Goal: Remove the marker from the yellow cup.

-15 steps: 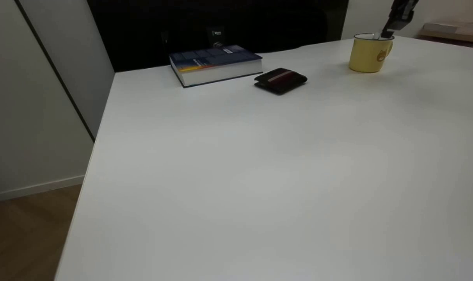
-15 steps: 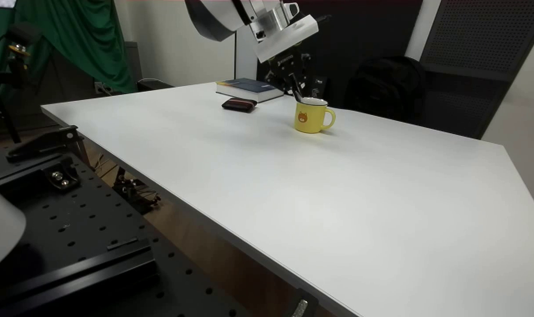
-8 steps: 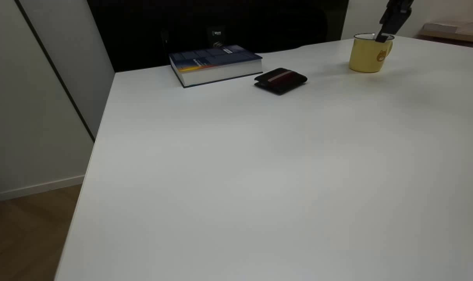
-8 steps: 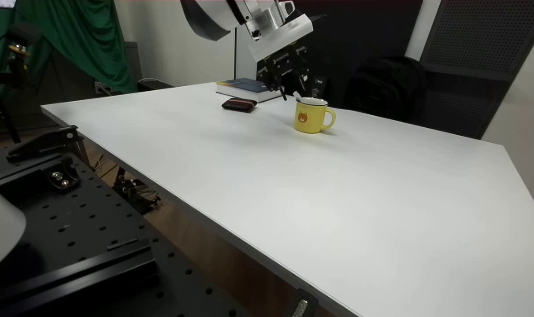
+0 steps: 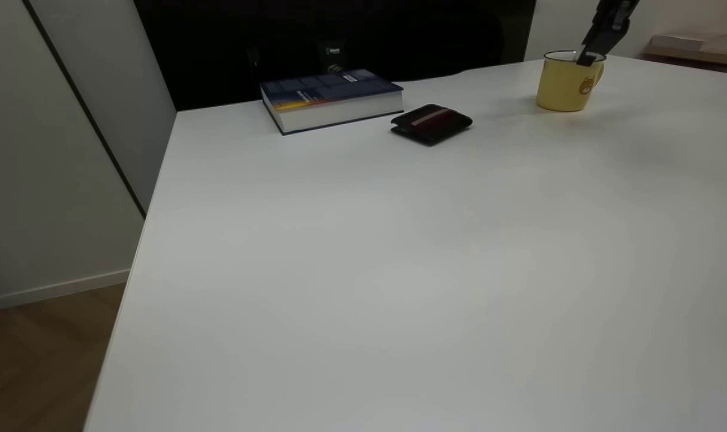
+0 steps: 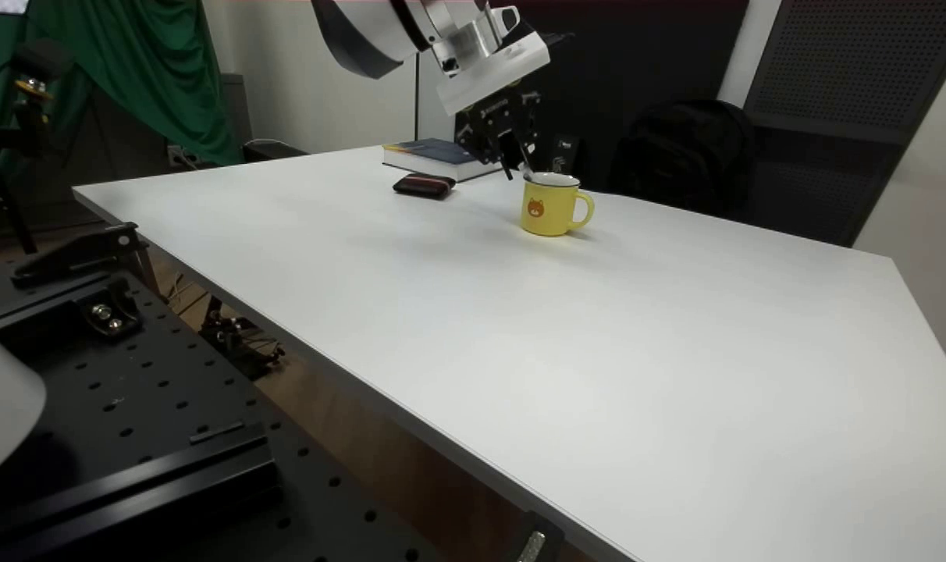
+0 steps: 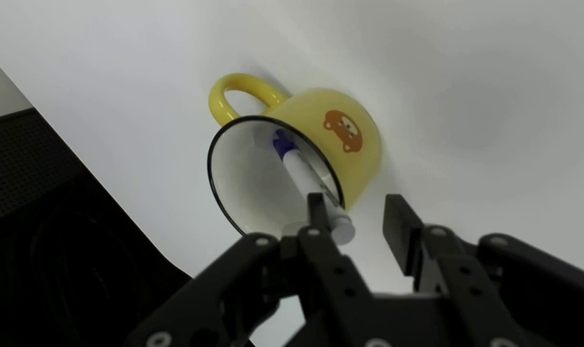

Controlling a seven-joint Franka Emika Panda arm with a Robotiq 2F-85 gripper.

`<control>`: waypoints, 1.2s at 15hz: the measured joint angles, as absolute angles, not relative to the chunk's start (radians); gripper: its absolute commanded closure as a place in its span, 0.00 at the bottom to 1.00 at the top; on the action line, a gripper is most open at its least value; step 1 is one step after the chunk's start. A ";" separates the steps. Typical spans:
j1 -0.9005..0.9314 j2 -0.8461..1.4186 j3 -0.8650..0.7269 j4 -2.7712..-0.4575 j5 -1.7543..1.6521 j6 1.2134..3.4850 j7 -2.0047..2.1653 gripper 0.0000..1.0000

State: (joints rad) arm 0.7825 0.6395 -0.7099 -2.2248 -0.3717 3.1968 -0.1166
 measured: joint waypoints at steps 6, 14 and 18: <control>0.788 0.640 -0.727 -2.227 -0.351 3.212 -0.122 0.96; 0.864 0.633 -0.794 -2.208 -0.300 3.209 -0.122 0.96; 0.914 0.600 -0.836 -2.170 -0.289 3.143 -0.122 0.96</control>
